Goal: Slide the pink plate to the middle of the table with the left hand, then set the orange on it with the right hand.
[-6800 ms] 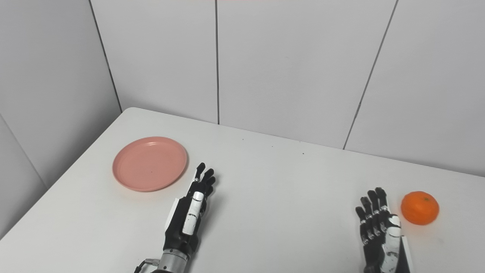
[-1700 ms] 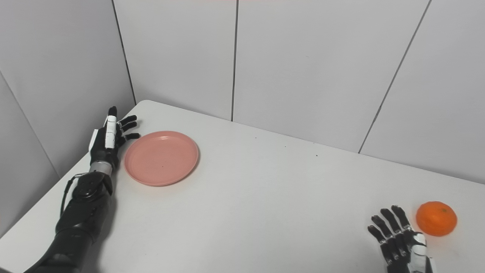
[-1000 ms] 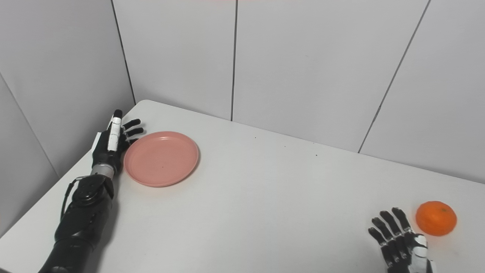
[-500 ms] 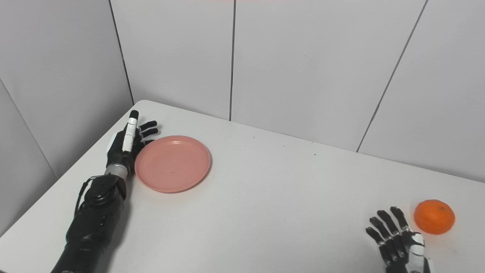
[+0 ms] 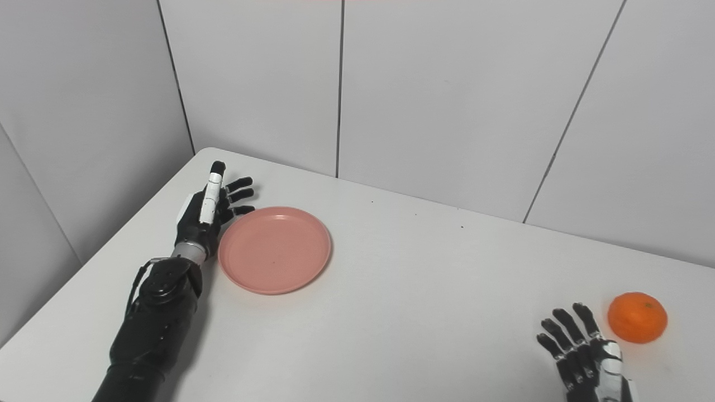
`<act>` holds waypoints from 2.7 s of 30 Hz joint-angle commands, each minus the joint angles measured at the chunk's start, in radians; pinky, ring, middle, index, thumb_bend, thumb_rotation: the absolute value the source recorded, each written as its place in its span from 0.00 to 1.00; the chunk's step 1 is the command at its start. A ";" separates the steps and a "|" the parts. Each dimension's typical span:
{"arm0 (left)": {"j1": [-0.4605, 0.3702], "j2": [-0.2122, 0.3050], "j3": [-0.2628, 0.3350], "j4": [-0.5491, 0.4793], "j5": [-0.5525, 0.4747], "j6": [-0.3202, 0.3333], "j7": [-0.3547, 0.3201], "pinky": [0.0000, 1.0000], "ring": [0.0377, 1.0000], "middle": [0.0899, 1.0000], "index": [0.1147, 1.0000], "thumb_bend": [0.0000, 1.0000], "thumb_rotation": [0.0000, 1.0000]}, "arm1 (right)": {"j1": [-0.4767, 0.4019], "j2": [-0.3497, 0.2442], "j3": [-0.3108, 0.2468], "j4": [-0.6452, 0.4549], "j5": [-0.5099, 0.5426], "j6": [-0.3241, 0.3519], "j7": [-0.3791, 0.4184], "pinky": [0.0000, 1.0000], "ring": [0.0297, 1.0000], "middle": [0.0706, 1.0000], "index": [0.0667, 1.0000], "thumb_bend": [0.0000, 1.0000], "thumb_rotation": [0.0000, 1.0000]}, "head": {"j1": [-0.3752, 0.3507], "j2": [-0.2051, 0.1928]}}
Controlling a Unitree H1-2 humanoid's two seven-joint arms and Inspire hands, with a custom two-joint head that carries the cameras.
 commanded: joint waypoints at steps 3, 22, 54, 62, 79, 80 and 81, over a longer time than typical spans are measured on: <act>-0.018 0.013 -0.014 -0.025 0.014 0.008 -0.017 0.62 0.79 0.83 1.00 0.83 0.94 | 0.069 0.023 0.015 0.044 0.005 0.030 0.008 0.81 0.82 0.83 0.88 0.69 0.93 | -0.003 0.001; 0.021 -0.024 -0.057 -0.133 0.038 0.146 -0.023 0.59 0.78 0.81 1.00 0.75 0.94 | 0.075 0.022 0.020 0.031 -0.002 0.035 0.002 0.79 0.80 0.82 0.87 0.70 0.92 | -0.005 0.010; 0.053 -0.186 -0.149 -0.148 0.206 0.134 0.069 0.86 0.87 0.86 1.00 0.74 1.00 | 0.086 0.044 0.048 -0.006 -0.050 0.040 -0.016 0.75 0.79 0.81 0.87 0.72 0.93 | -0.071 0.021; 0.058 -0.222 -0.175 -0.173 0.217 0.158 0.058 0.84 0.93 0.95 1.00 0.74 0.99 | 0.085 0.050 0.058 -0.008 -0.052 0.038 -0.012 0.75 0.78 0.81 0.87 0.72 0.92 | -0.097 0.026; 0.058 -0.273 -0.210 -0.195 0.197 0.191 0.038 0.87 0.96 0.95 1.00 0.70 1.00 | 0.087 0.081 0.079 -0.013 -0.100 0.027 -0.039 0.73 0.76 0.79 0.85 0.73 0.88 | -0.180 0.022; 0.058 -0.280 -0.214 -0.194 0.196 0.193 0.039 0.88 0.96 0.95 1.00 0.70 1.00 | 0.087 0.083 0.079 -0.014 -0.099 0.028 -0.039 0.73 0.77 0.79 0.86 0.72 0.88 | -0.182 0.025; 0.058 -0.285 -0.216 -0.193 0.196 0.195 0.039 0.88 0.96 0.95 1.00 0.71 1.00 | 0.088 0.084 0.079 -0.016 -0.099 0.030 -0.039 0.73 0.77 0.79 0.86 0.72 0.88 | -0.182 0.026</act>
